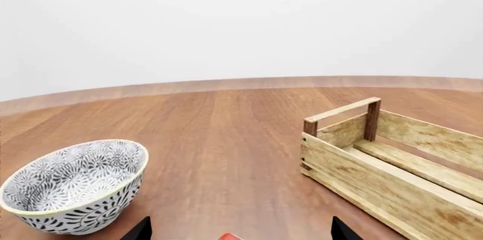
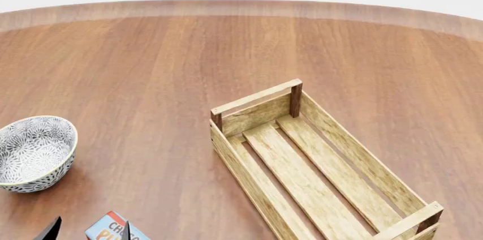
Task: Pick up the chocolate pudding and put it in the tray.
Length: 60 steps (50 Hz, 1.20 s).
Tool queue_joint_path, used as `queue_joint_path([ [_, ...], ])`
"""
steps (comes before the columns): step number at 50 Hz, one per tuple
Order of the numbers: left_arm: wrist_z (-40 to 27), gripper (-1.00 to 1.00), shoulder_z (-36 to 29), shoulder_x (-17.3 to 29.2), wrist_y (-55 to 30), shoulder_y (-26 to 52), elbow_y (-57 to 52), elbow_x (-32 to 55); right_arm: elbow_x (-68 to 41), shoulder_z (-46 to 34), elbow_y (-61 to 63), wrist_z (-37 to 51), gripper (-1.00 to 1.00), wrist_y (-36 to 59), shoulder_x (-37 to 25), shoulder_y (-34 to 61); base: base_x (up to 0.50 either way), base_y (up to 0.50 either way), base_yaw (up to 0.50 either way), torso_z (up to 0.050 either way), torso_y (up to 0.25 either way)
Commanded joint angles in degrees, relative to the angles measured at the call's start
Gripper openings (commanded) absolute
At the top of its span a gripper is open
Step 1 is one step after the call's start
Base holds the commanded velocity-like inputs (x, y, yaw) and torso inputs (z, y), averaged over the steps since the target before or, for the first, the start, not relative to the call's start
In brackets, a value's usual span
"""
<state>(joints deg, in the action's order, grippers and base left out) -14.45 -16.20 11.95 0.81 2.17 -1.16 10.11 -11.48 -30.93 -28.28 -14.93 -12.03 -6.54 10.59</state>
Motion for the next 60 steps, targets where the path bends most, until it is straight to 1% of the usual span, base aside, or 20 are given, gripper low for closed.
queue_joint_path([
  [1, -0.3, 1.00, 0.0, 0.2, 0.1, 0.3, 0.4, 0.5, 0.1, -0.8, -3.1, -0.2, 1.00, -0.6, 0.8, 1.8, 0.00, 0.00, 0.00, 0.000, 0.000],
  [21, -0.7, 1.00, -0.8, 0.5, 0.0, 0.3, 0.1, 0.7, -0.9, -1.7, -7.0, -0.6, 1.00, -1.3, 1.9, 5.0, 0.00, 0.00, 0.00, 0.000, 0.000],
  [48, -1.1, 1.00, -1.9, 0.7, 0.3, 0.6, 0.5, 0.9, -2.8, -3.1, -10.4, -0.8, 1.00, -4.0, 2.8, 5.7, 0.00, 0.00, 0.00, 0.000, 0.000],
  [60, -1.4, 1.00, -2.2, 0.9, -0.1, 0.8, 0.2, 1.2, -3.3, -4.1, -10.1, -0.3, 1.00, -3.8, 2.9, 6.0, 0.00, 0.00, 0.00, 0.000, 0.000],
])
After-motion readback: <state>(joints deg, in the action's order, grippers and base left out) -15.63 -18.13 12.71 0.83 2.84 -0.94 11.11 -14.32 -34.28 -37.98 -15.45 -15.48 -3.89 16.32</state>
